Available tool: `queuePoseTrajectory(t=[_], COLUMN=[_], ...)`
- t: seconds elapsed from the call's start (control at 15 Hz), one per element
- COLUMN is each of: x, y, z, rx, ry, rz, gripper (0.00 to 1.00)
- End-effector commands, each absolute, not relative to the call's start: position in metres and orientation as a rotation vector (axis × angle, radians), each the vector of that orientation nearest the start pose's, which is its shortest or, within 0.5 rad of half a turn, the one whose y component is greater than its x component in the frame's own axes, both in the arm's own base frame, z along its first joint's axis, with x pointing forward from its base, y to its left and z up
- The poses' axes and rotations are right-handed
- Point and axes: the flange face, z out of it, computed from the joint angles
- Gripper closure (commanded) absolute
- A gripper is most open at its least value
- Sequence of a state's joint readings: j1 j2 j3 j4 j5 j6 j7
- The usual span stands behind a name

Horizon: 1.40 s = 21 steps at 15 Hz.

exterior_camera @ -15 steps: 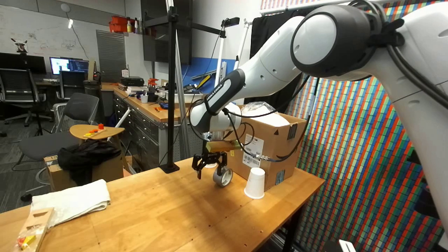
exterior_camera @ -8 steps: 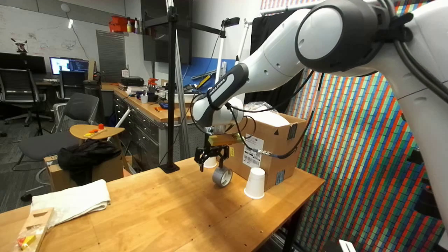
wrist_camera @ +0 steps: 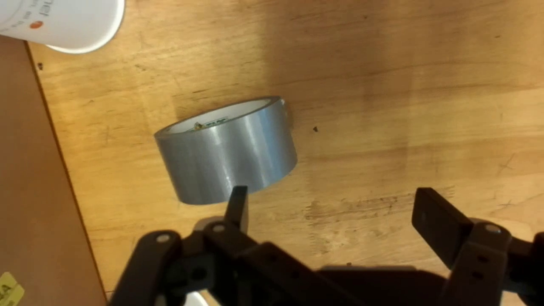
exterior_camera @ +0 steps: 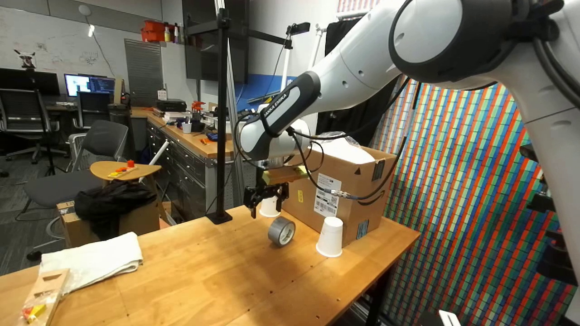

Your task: Roll the grey masking tape to the right

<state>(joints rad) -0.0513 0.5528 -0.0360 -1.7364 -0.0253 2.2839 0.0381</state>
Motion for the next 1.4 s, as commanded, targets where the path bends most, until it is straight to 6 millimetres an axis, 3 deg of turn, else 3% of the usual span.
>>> queuePoseTrajectory(t=[0.0, 0.27, 0.47, 0.93, 1.33], x=[0.656, 0.646, 0.641, 0.643, 0.649], y=[-0.019, 0.005, 0.008, -0.003, -0.026], z=[0.253, 0.238, 0.226, 0.208, 0.205], rx=[-3.161, -3.125, -3.109, -3.097, -3.127], ry=[0.083, 0.039, 0.050, 0.076, 0.105], rz=[0.017, 0.077, 0.118, 0.177, 0.191], gripper=[0.00, 0.00, 0.00, 0.00, 0.00])
